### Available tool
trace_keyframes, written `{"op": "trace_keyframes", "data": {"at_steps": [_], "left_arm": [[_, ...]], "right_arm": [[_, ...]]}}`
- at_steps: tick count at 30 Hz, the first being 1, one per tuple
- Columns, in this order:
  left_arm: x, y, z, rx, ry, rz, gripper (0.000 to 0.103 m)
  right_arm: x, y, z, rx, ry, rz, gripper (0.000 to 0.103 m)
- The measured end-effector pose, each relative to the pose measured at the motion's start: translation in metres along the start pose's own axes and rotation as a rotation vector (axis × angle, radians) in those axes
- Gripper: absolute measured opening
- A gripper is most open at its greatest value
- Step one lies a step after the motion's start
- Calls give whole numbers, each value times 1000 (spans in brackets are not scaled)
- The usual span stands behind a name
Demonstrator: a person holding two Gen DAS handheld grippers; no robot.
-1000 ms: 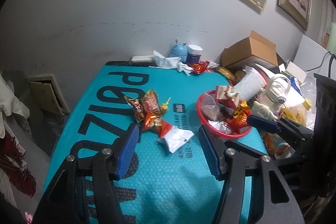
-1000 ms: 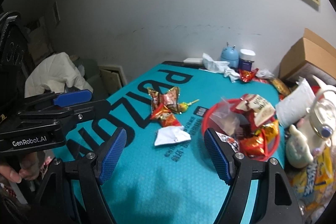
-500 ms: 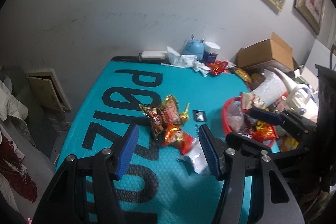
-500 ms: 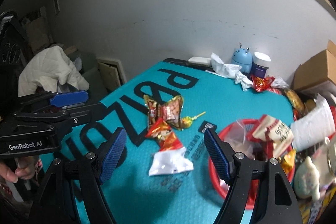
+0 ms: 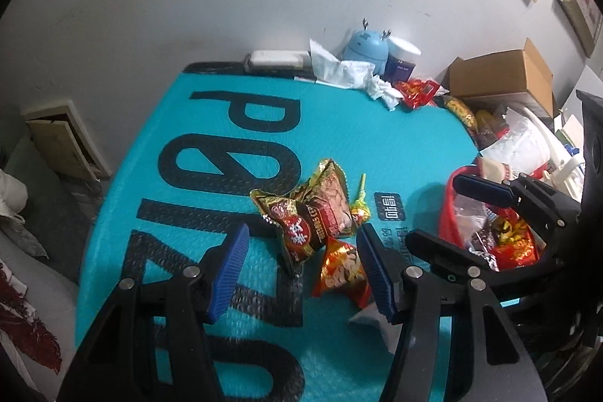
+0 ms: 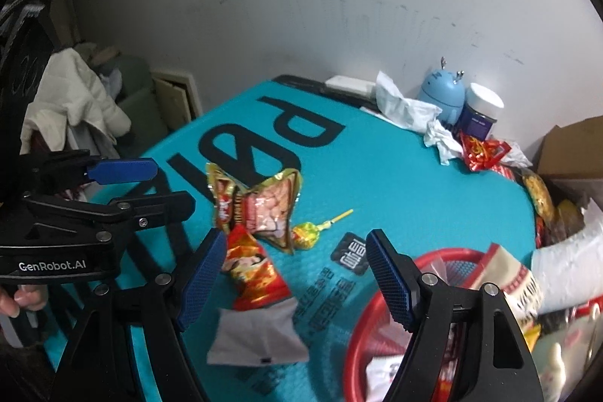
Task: Organize snacks
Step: 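Close the left tool on the large gold chip bag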
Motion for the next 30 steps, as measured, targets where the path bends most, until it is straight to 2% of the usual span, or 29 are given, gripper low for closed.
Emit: {"op": "trace_keyframes", "data": {"at_steps": [3,12,15,20,24,30], "left_arm": [[3,-17,-3,-31,12,-26,58],[9,-70,-13,-144,75,-110,58],[9,-82,-13,-147,70,-129,58],[13,-92,-12,-182,61,-121,58],[13,-96,-12,-179,61,-84,58],[9,-89,-16,-168,55,-70,50]], "right_arm": [[1,-14,4,-7,-1,-26,66],[3,-24,16,-22,-12,-27,66],[3,-27,20,-24,-17,-32,66],[2,-34,20,-19,-12,-46,66],[2,-38,19,-17,-7,-53,66],[2,-43,17,-30,11,-68,66]]}}
Point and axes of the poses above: each gripper's, at about its wrist camera, not at the fingertips, and y roughly against the way its jaws point, z to its right, x to its top, the point moved 1 cm from there along -y, roughly the way its jaws point, and after that the axes turned 6 degrees about -y, right-handed, at the moved point
